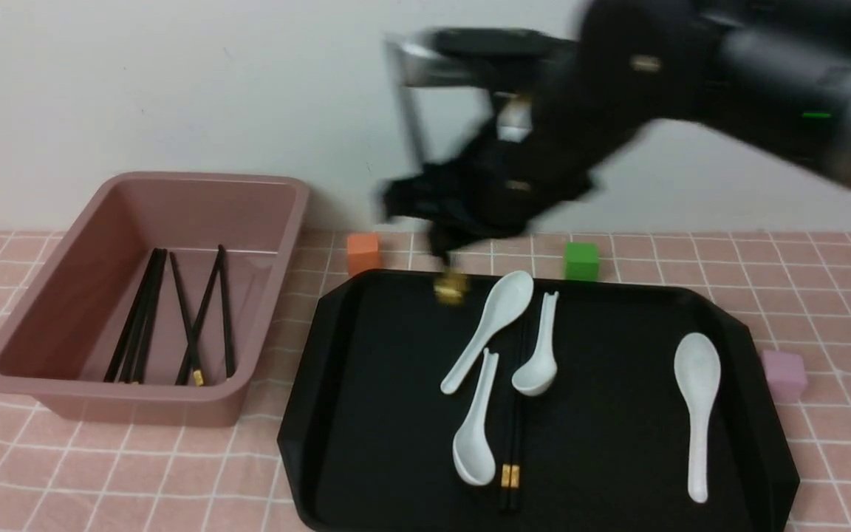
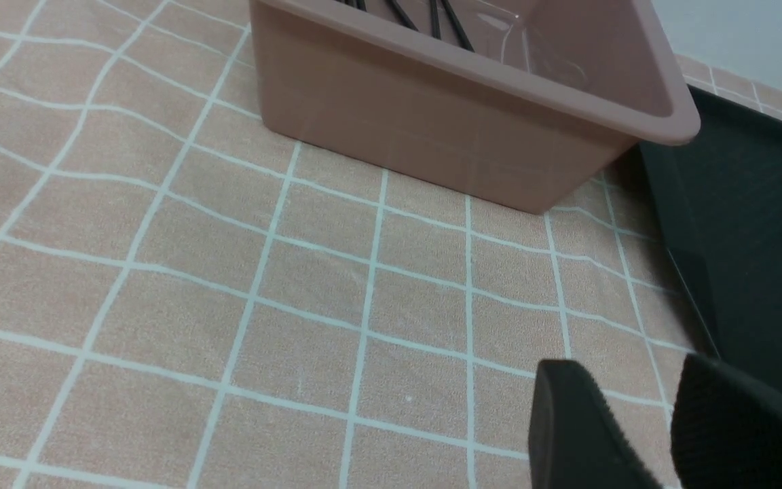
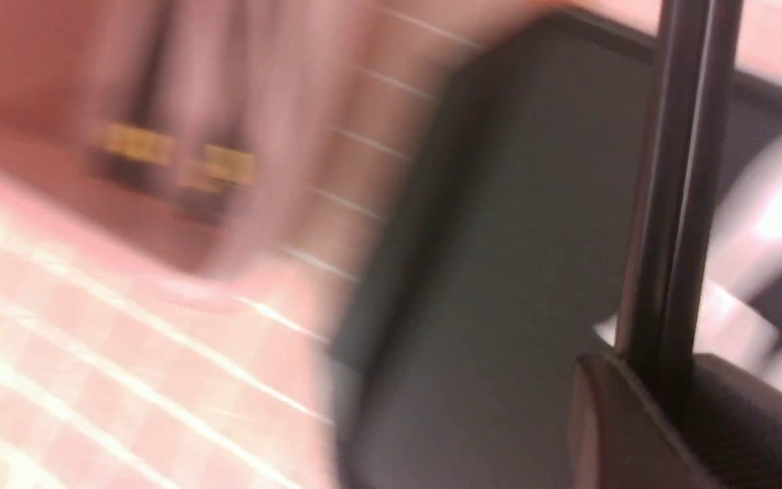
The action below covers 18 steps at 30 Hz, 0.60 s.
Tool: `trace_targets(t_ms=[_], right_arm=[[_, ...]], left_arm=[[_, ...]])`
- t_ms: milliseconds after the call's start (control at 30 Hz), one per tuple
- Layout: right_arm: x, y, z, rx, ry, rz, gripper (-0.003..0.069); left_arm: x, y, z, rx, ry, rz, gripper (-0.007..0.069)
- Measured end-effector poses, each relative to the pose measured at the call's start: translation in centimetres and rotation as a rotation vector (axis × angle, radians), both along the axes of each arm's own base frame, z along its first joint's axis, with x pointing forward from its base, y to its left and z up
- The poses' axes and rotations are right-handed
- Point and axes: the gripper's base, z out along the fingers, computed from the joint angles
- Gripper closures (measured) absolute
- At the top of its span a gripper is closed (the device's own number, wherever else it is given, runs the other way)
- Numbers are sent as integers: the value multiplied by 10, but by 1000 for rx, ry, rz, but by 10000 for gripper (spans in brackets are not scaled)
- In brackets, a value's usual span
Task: On pink tablecloth take chopsticks from black tray and put them in box.
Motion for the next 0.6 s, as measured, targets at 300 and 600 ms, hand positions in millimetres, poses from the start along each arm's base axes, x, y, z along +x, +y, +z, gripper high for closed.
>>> trace_targets(t_ms=[300, 600], right_arm=[[39, 107, -39, 107, -122, 188, 522], [68, 128, -83, 127, -219, 163, 404]], left_arm=[[0, 0, 0, 0, 0, 0, 386], [0, 0, 0, 0, 0, 0, 386]])
